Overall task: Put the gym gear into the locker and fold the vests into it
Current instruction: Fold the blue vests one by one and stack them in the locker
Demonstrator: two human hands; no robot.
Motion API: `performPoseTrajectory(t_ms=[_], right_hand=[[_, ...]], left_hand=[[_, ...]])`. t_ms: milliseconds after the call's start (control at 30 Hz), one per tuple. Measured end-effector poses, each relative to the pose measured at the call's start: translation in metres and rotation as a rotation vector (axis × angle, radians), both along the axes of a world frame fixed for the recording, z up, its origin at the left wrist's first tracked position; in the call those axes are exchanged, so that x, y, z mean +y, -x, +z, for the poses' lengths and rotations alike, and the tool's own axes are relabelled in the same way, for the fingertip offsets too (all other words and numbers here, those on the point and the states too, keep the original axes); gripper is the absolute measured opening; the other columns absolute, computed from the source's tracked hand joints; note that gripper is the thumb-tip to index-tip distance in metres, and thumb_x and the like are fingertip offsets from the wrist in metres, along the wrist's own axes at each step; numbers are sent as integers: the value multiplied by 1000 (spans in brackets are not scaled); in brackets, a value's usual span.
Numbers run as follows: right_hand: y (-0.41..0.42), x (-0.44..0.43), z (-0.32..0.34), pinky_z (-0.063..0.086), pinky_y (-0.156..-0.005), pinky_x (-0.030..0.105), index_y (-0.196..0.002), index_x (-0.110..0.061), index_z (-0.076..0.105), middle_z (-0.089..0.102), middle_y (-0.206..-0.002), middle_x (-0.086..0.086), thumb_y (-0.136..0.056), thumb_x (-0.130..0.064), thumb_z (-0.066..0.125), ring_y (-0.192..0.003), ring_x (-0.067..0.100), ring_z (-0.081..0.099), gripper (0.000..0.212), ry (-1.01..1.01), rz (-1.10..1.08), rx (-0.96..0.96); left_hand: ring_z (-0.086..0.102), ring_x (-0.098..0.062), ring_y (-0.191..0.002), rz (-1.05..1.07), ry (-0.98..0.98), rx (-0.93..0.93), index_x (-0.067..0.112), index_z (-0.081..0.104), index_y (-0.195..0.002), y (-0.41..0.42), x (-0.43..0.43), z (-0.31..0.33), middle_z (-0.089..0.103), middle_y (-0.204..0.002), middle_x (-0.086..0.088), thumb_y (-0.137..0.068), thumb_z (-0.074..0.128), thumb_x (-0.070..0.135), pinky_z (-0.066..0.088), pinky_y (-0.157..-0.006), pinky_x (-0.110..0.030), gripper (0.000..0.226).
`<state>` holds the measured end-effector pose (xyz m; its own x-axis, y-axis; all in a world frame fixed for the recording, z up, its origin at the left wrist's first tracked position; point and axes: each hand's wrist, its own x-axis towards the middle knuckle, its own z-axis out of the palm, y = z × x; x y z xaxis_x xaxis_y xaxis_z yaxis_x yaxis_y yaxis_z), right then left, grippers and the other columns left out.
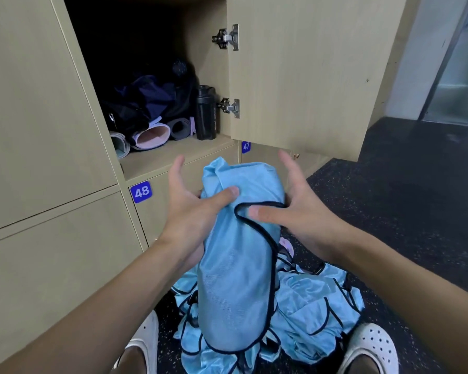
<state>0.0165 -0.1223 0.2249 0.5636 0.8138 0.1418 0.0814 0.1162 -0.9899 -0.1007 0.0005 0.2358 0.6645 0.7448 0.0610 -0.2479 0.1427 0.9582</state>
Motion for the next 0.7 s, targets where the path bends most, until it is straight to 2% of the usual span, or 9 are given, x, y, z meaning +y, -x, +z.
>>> performPoseTrajectory(t_ms=[67, 200, 300, 367, 467, 500, 567, 633, 700], right_hand=[[4, 2, -3, 56, -92, 38, -147, -55, 18, 63, -131, -2, -71, -1, 84, -109, 15, 68, 114, -1, 2, -73], [8, 5, 0, 60, -84, 34, -144, -46, 33, 66, -118, 2, -77, 3, 79, -98, 15, 71, 95, -18, -87, -130], [5, 2, 4, 60, -79, 32, -138, -44, 41, 71, -105, -1, -78, 6, 76, -92, 17, 73, 85, -51, -115, -94], [2, -3, 7, 60, -76, 28, -137, -41, 42, 74, -95, -7, -79, 8, 74, -90, 15, 73, 83, -82, -124, -71], [-2, -8, 13, 60, -82, 29, -139, -39, 39, 71, -102, -4, -79, 6, 75, -94, 14, 72, 84, -78, -159, -44], [-3, -9, 14, 59, -85, 33, -141, -38, 38, 70, -108, 0, -79, 5, 76, -97, 16, 72, 85, -73, -166, -27], [-6, -11, 16, 59, -86, 40, -143, -38, 35, 68, -117, 8, -79, 5, 76, -100, 21, 72, 87, -67, -158, 32], [-10, -15, 16, 60, -79, 39, -144, -38, 34, 69, -118, 10, -79, 5, 75, -97, 22, 72, 88, -57, -143, 77], [-12, -18, 15, 60, -75, 36, -145, -37, 34, 69, -116, 12, -79, 4, 75, -95, 23, 73, 88, -37, -137, 89]], left_hand=[[74, -29, -88, 52, -8, -13, 52, 25, -142, -1, 0, -1, 75, -98, -12, -80, 79, 2, 61, -74, -51, 96], [75, -27, -85, 58, -18, 47, 46, 29, -139, -3, 3, -3, 72, -102, -10, -82, 80, 12, 62, -74, -48, 83], [73, -14, -81, 31, -264, 228, 37, 37, -135, -5, 6, -3, 71, -103, -2, -77, 83, 34, 60, -74, -36, 75], [65, 1, -85, 26, -467, 292, 36, 44, -130, -6, 12, -2, 60, -110, 6, -72, 82, 46, 53, -73, -21, 71], [44, 21, -114, -134, -721, 268, 42, 43, -138, 1, 19, 3, 38, -132, 19, -59, 81, 61, 43, -86, -5, 89], [41, 23, -120, -246, -722, 235, 43, 36, -145, 2, 19, 4, 37, -139, 23, -59, 84, 58, 42, -89, -4, 100], [56, 8, -119, -420, -643, 162, 42, 20, -153, 2, 15, 2, 52, -140, 13, -65, 93, 30, 49, -87, -10, 114], [72, -14, -100, -443, -634, 115, 46, 16, -151, -1, 9, 0, 70, -119, 2, -69, 86, 4, 57, -79, -23, 116], [73, -27, -86, -374, -685, 89, 50, 18, -149, -6, 3, 1, 72, -109, 9, -72, 84, -3, 61, -76, -34, 114]])
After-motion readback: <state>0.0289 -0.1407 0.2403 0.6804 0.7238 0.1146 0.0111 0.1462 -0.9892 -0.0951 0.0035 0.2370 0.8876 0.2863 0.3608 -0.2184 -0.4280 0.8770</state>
